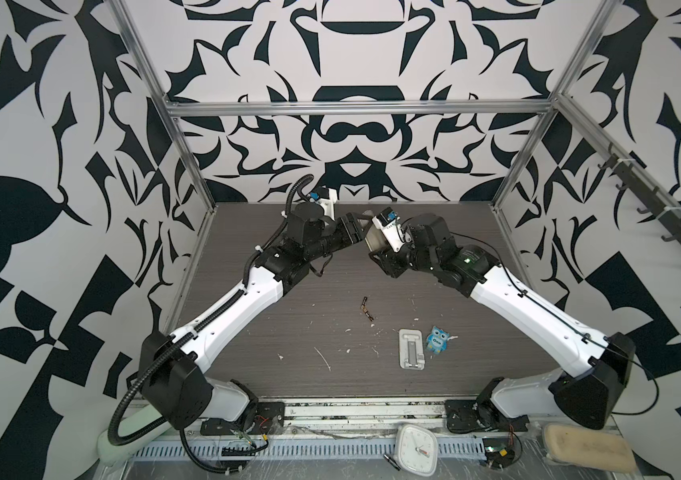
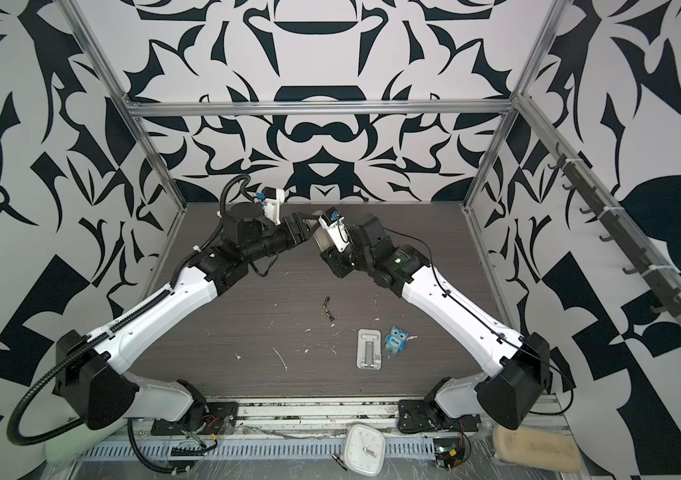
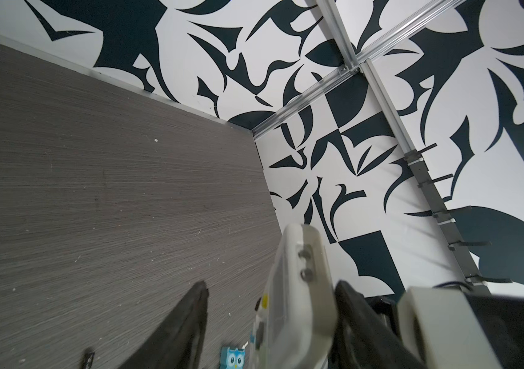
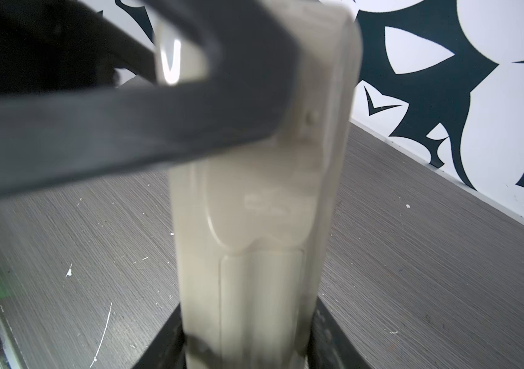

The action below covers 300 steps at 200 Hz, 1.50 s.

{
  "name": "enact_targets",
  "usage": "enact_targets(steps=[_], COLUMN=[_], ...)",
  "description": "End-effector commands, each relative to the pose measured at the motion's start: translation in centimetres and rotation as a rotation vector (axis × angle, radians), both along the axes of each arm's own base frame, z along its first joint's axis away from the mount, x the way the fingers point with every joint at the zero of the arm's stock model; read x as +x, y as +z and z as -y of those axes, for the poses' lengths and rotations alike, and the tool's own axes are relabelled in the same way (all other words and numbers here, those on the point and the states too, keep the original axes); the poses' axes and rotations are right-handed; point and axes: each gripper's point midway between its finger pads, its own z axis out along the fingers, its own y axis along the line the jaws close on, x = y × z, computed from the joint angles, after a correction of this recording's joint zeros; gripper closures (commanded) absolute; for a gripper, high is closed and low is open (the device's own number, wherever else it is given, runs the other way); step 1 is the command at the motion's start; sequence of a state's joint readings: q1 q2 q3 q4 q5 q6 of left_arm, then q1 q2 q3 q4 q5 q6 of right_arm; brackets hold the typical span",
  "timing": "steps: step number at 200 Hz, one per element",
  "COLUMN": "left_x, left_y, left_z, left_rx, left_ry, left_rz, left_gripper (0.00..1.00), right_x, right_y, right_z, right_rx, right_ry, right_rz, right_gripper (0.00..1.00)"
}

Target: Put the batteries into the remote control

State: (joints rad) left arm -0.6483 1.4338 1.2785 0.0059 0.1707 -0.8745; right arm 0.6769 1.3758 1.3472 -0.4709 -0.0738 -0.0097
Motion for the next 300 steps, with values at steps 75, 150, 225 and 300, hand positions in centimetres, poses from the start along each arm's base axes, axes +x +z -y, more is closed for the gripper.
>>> enact_targets(steps=[75,150,225,300], left_x=[1.2,0.9,-1.7,-6.5], left_y=[1.4,1.0,-1.3,-4.9], left_z=[1.5,0.4,-5.3,-5.6], left_rx=[-0.041,0.013,0.07,0.157], left_ry=[0.03,0.042,-0.153,-0.335], left_rz=[0.053,0.049,-0.093,-0.242], left_gripper=[0.63,0.89,0.95,0.95], right_x=[-0.3,-2.7,-7.1,-5.3], right_y=[2.5,3.6,2.6,1.6], right_z=[-0.6,-2.2,1.3,-0.5], right_rx=[0.079,0.143,0.047,-0.031], right_ry=[0.015,0.163,0.231,0.262], right_rz=[0.053,0.016,0.063,0.141], right_gripper=[1.0,0.52,0.03,0.15])
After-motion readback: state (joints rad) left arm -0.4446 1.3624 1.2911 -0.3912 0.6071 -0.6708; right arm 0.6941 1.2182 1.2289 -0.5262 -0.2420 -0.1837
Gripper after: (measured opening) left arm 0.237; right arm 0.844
